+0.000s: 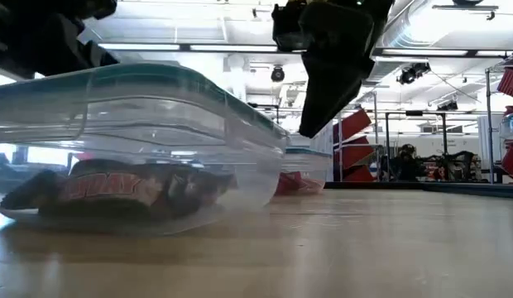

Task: Sort candy
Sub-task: Return to Home Position

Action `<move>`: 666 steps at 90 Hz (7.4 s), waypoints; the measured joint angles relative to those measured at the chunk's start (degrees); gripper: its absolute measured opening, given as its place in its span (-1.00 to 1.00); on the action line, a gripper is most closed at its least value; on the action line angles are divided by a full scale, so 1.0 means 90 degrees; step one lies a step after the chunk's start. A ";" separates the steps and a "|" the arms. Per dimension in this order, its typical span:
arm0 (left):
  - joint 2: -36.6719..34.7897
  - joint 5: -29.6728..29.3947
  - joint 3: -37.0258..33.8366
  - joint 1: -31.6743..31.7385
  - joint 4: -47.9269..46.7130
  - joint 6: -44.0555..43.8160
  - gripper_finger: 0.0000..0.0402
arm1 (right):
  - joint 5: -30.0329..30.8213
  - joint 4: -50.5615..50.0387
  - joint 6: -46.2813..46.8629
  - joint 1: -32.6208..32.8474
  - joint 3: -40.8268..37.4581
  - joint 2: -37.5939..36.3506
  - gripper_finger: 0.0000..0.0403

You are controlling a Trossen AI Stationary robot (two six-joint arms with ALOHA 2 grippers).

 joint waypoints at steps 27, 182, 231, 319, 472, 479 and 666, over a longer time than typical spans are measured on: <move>-0.0116 -0.0616 -0.0412 0.0048 -0.0774 -0.0413 -0.81 | -0.0400 0.0803 0.0356 0.0513 -0.0003 0.0307 -0.43; 0.0779 0.0103 -0.0593 0.0170 0.1001 -0.0316 -0.81 | -0.0215 0.1475 -0.0254 0.0150 -0.0019 0.0862 -0.43; 0.0202 -0.0429 0.0264 0.0231 -0.1919 -0.0971 -0.81 | -0.0003 0.1081 0.0035 0.0091 0.0010 0.0789 -0.43; 0.1163 -0.0253 0.0306 0.1161 -0.0892 -0.0675 -0.81 | 0.0510 0.3315 -0.1341 0.0434 -0.0002 0.0015 -0.43; -0.1226 -0.4345 0.0253 -0.0699 -0.2618 -0.1749 -0.81 | 0.0951 0.1358 -0.0459 -0.2238 0.0034 0.0770 -0.43; -0.1229 -0.4300 0.0255 -0.0708 -0.2620 -0.1679 -0.81 | 0.0930 0.1237 -0.0069 -0.1854 0.0029 0.0772 -0.43; -0.0614 -0.2208 -0.1018 0.0580 -0.1522 -0.0254 -0.81 | -0.1291 -0.3502 0.1899 0.0561 -0.0925 -0.1049 -0.43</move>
